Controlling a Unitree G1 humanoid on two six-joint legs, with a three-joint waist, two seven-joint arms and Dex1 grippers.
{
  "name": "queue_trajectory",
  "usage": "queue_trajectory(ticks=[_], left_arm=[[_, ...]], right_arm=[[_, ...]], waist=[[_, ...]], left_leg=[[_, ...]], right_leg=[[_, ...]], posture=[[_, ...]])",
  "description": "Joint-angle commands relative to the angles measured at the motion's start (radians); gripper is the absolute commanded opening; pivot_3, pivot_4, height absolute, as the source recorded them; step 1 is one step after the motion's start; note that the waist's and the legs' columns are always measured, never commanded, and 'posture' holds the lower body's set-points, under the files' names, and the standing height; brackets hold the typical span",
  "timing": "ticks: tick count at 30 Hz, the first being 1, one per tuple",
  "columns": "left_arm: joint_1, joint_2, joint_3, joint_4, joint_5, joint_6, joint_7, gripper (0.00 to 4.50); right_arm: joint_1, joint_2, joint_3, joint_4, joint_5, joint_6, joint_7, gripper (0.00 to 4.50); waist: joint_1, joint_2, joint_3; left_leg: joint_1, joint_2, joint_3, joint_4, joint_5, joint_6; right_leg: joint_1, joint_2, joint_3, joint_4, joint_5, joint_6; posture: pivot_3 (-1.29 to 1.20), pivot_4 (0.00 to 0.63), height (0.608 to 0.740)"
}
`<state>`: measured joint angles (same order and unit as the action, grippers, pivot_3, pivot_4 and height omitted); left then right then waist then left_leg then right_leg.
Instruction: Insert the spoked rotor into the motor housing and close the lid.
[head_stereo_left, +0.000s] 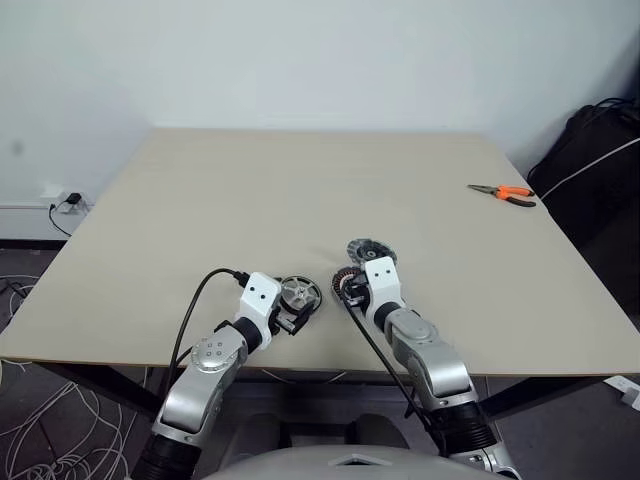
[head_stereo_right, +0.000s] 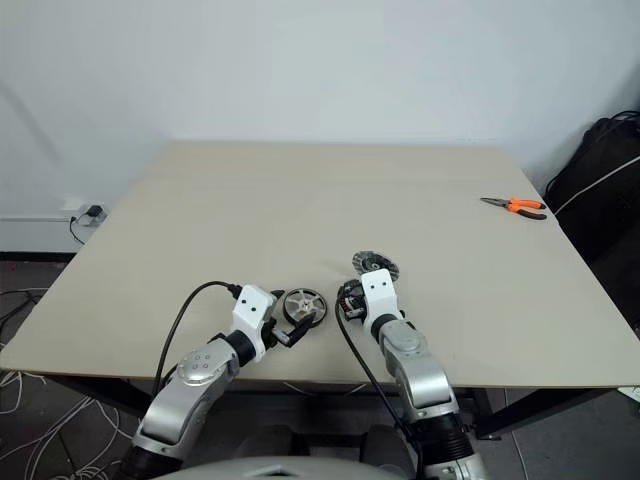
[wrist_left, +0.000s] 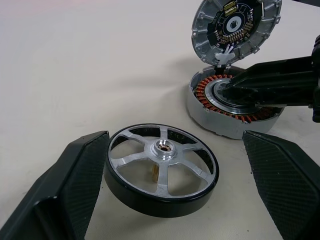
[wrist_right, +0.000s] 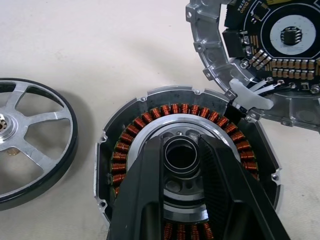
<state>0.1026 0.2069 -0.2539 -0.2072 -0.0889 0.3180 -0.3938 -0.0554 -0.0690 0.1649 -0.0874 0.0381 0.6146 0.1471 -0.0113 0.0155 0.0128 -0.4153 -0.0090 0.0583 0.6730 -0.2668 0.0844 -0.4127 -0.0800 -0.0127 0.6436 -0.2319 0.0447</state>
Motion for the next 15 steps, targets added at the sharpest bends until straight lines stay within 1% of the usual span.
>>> queue_trajectory(ticks=[1,5,7,8,9,13,14,15], left_arm=[[-0.020,-0.004,0.006,-0.009,0.001,-0.022,0.000,4.50],[-0.022,-0.005,0.006,-0.006,0.002,-0.024,0.001,4.50],[-0.021,-0.005,0.006,-0.006,0.002,-0.024,0.001,4.50],[-0.022,-0.006,0.006,-0.005,0.002,-0.025,0.001,4.50],[-0.022,-0.006,0.007,-0.005,0.002,-0.025,0.001,4.50],[-0.021,-0.006,0.007,-0.004,0.002,-0.026,0.001,4.50],[-0.021,-0.006,0.008,-0.004,0.002,-0.026,0.001,4.50],[-0.021,-0.006,0.008,-0.004,0.002,-0.026,0.001,4.50]], right_arm=[[-0.023,0.003,-0.002,-0.017,-0.004,-0.017,-0.001,0.67],[-0.025,0.002,-0.005,-0.016,-0.005,-0.019,-0.003,0.67],[-0.024,0.001,-0.006,-0.016,-0.004,-0.019,0.000,1.43],[-0.024,0.001,-0.006,-0.017,-0.003,-0.019,0.000,1.63],[-0.024,0.001,-0.007,-0.017,-0.002,-0.019,0.001,1.92],[-0.022,0.004,-0.009,-0.029,-0.001,-0.017,-0.003,3.31],[-0.022,0.005,-0.010,-0.032,0.000,-0.016,-0.004,3.56],[-0.022,0.005,-0.011,-0.038,0.002,-0.016,-0.002,3.92]], waist=[[0.000,0.000,0.000],[0.000,0.000,0.000],[0.000,0.000,0.000],[0.000,0.000,0.000],[0.000,0.000,0.000],[0.000,0.000,0.000],[0.000,0.000,0.000],[0.000,0.000,0.000]], left_leg=[[0.000,0.000,0.000,0.000,0.000,0.000],[0.000,0.000,0.000,0.000,0.000,0.000],[0.000,0.000,0.000,0.000,0.000,0.000],[0.000,0.000,0.000,0.000,0.000,0.000],[0.000,0.000,0.000,0.000,0.000,0.000],[0.000,0.000,0.000,0.000,0.000,0.000],[0.000,0.000,0.000,0.000,0.000,0.000],[0.000,0.000,0.000,0.000,0.000,0.000]], right_leg=[[0.000,0.000,0.000,0.000,0.000,0.000],[0.000,0.000,0.000,0.000,0.000,0.000],[0.000,0.000,0.000,0.000,0.000,0.000],[0.000,0.000,0.000,0.000,0.000,0.000],[0.000,0.000,0.000,0.000,0.000,0.000],[0.000,0.000,0.000,0.000,0.000,0.000],[0.000,0.000,0.000,0.000,0.000,0.000],[0.000,0.000,0.000,0.000,0.000,0.000]], posture=[[0.00,0.000,0.740],[0.00,0.000,0.740],[0.00,0.000,0.740],[0.00,0.000,0.740],[0.00,0.000,0.740],[0.00,0.000,0.740],[0.00,0.000,0.740],[0.00,0.000,0.740]])
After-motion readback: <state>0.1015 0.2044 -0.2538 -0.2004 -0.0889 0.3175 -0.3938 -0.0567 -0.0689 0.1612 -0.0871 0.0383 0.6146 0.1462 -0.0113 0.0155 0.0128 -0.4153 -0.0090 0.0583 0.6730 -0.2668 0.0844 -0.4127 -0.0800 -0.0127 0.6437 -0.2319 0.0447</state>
